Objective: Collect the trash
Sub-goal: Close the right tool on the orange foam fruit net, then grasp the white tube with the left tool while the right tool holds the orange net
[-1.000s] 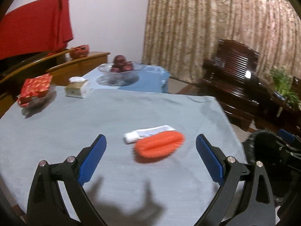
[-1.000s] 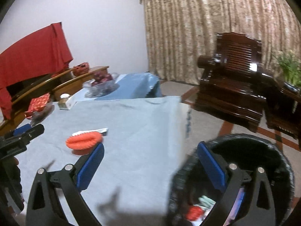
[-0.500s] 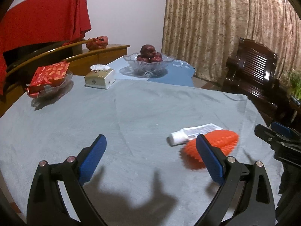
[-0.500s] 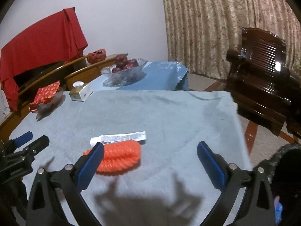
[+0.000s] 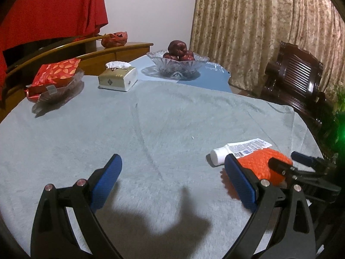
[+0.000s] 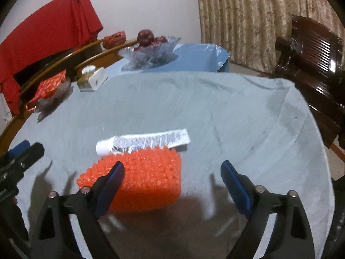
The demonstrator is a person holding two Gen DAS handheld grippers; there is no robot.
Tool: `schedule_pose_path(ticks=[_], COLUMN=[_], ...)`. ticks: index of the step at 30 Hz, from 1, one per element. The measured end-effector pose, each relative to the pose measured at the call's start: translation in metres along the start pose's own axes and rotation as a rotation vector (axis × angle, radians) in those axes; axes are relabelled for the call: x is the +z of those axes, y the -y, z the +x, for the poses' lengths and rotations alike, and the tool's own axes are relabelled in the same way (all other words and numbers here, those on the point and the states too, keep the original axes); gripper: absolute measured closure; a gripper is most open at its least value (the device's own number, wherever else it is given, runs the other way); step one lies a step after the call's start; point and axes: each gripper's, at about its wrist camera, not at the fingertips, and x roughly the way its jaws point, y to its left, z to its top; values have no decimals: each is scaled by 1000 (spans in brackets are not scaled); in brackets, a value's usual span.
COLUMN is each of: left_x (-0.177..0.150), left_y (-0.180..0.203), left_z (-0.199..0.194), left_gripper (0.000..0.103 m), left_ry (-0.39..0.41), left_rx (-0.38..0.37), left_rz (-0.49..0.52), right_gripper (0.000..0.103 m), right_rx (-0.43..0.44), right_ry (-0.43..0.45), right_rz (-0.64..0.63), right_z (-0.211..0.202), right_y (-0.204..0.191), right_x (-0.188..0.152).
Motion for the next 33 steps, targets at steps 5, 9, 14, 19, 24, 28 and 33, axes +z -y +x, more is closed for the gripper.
schedule_pose_path(ticks=[5,9,14,19,24,28,33], left_x=[1,0,-1,-2,-1,-1,-2], left_y=[5,8,16,28,45,56,63], left_z=[4,5,8,18,39,60,75], left_gripper=[10,10,10,10,16,30,40], left_ry=[-6,-10,-23,-47,-82,-127,-158], left_rx=[-3,-3,-12,-36,-74,-100,-124], left_rz=[4,8,19,38,63,69,65], right_gripper=[42,66,77,77,77,77,77], right_rx=[59,93,101,35,-45,-80,-88], right_ry=[-32,-29,-23,10,23,20,16], right_rz=[-15,-35,-35,-25,-10,2,15], right_z=[5,2,-7,-27,-36,-35,-27], right_y=[-5,-10,-7,13,44,63,72], right_x=[-5,-7,-8,-3,3,4,3])
